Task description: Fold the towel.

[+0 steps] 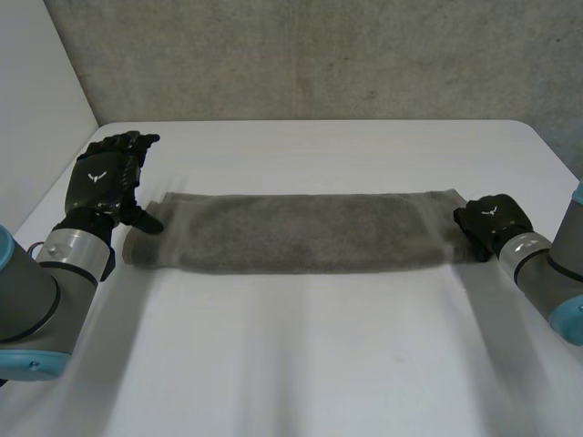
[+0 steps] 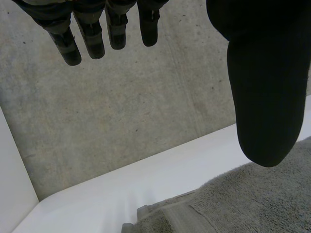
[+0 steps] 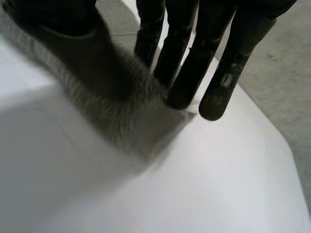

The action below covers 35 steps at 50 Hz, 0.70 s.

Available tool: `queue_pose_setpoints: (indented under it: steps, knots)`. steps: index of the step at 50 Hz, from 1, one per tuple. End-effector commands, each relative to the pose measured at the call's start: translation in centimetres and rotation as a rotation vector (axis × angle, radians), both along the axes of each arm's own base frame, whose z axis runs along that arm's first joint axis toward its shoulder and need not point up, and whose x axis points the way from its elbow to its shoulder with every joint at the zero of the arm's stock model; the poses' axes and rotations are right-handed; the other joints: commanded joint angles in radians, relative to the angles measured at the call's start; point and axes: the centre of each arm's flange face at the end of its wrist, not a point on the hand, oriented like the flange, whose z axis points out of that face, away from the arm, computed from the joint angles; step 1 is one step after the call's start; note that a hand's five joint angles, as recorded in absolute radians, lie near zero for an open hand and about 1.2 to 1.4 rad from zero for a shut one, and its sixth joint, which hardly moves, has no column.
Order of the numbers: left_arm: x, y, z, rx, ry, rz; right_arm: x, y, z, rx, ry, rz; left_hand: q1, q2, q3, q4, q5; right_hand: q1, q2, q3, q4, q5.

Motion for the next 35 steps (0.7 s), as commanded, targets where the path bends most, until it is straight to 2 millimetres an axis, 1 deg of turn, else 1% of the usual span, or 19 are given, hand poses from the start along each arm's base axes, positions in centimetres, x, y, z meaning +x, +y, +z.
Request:
queue_pose_setpoints:
  steps: [1,2,5,11,13,19,20,21,22,24,25,27,28,29,30,31,33,34,35]
  knots:
    - [0.1,0.1,-0.1,0.003,0.000,0.002,-2.4,-1.5,1.5,-0.071,0.027,-0.133,0.004,0.006,0.007,0.008,-0.026,0.140,0.131,0.143,0.144,0.141]
    - [0.1,0.1,-0.1,0.003,0.000,0.002,-3.2,-1.8,2.3,-0.093,0.034,-0.173,0.004,0.006,0.007,0.008,-0.026,0.140,0.131,0.143,0.144,0.141]
    - [0.0,0.1,-0.1,-0.001,0.000,0.000,-4.2,-2.1,3.2,-0.115,0.050,-0.210,0.004,0.006,0.007,0.008,-0.026,0.140,0.131,0.143,0.144,0.141]
    - [0.0,0.1,-0.1,-0.006,0.001,0.000,-6.5,-2.9,3.0,-0.118,0.152,-0.249,0.004,0.006,0.007,0.008,-0.026,0.140,0.131,0.143,0.144,0.141]
    - [0.0,0.1,-0.1,-0.009,0.002,0.000,-8.9,-3.6,3.1,-0.128,0.248,-0.288,0.004,0.006,0.007,0.008,-0.026,0.140,0.131,0.143,0.144,0.141]
    - [0.0,0.1,-0.1,-0.012,0.003,-0.001,-9.5,-3.7,4.6,-0.169,0.302,-0.299,0.004,0.006,0.007,0.008,-0.026,0.140,0.131,0.143,0.144,0.141]
    - [0.0,0.2,-0.1,-0.012,0.003,-0.001,-9.1,-3.7,5.8,-0.205,0.294,-0.296,0.004,0.006,0.007,0.008,-0.026,0.140,0.131,0.143,0.144,0.141]
    - [0.0,0.2,-0.1,-0.012,0.003,-0.001,-7.8,-3.3,7.4,-0.254,0.278,-0.270,0.004,0.006,0.007,0.008,-0.026,0.140,0.131,0.143,0.144,0.141]
    - [0.0,0.2,-0.1,-0.012,0.003,-0.001,-7.7,-3.3,7.4,-0.255,0.277,-0.270,0.004,0.006,0.007,0.008,-0.026,0.140,0.131,0.143,0.144,0.141]
    - [0.0,0.2,-0.2,-0.010,0.002,-0.001,-1.9,-1.5,10.7,-0.374,0.209,-0.134,0.004,0.006,0.007,0.008,-0.026,0.140,0.131,0.143,0.144,0.141]
    - [-0.1,0.2,-0.2,-0.010,0.002,-0.003,-1.8,-1.5,10.8,-0.375,0.209,-0.134,0.004,0.006,0.007,0.008,-0.026,0.140,0.131,0.143,0.144,0.141]
    - [-0.1,0.3,-0.3,-0.007,0.002,-0.003,4.3,0.8,12.5,-0.467,0.134,0.017,0.004,0.006,0.007,0.008,-0.026,0.140,0.131,0.143,0.144,0.141]
    - [-0.1,0.3,-0.3,-0.008,0.000,-0.003,4.3,0.9,12.5,-0.467,0.133,0.018,0.004,0.006,0.007,0.008,-0.026,0.140,0.131,0.143,0.144,0.141]
    - [0.0,0.3,-0.3,-0.011,-0.001,-0.001,7.5,2.5,13.1,-0.510,0.103,0.107,0.004,0.006,0.007,0.008,-0.026,0.140,0.131,0.143,0.144,0.141]
    - [0.0,0.3,-0.3,-0.011,-0.001,-0.001,10.5,4.3,13.0,-0.538,0.076,0.199,0.004,0.006,0.007,0.008,-0.026,0.140,0.131,0.143,0.144,0.141]
    - [0.0,0.3,-0.4,-0.016,-0.001,-0.001,10.6,4.3,13.0,-0.538,0.076,0.200,0.004,0.006,0.007,0.008,-0.026,0.140,0.131,0.143,0.144,0.141]
    - [0.0,0.3,-0.4,-0.021,0.000,-0.001,16.6,8.5,10.1,-0.512,0.038,0.417,0.004,0.006,0.007,0.008,-0.026,0.140,0.131,0.143,0.144,0.141]
    - [-0.1,0.3,-0.3,-0.025,0.001,-0.002,16.7,8.5,10.1,-0.511,0.038,0.418,0.004,0.006,0.007,0.008,-0.026,0.140,0.131,0.143,0.144,0.141]
    - [-0.1,0.3,-0.3,-0.025,0.001,-0.002,18.9,10.5,8.2,-0.476,0.035,0.509,0.004,0.006,0.007,0.008,-0.026,0.140,0.131,0.143,0.144,0.141]
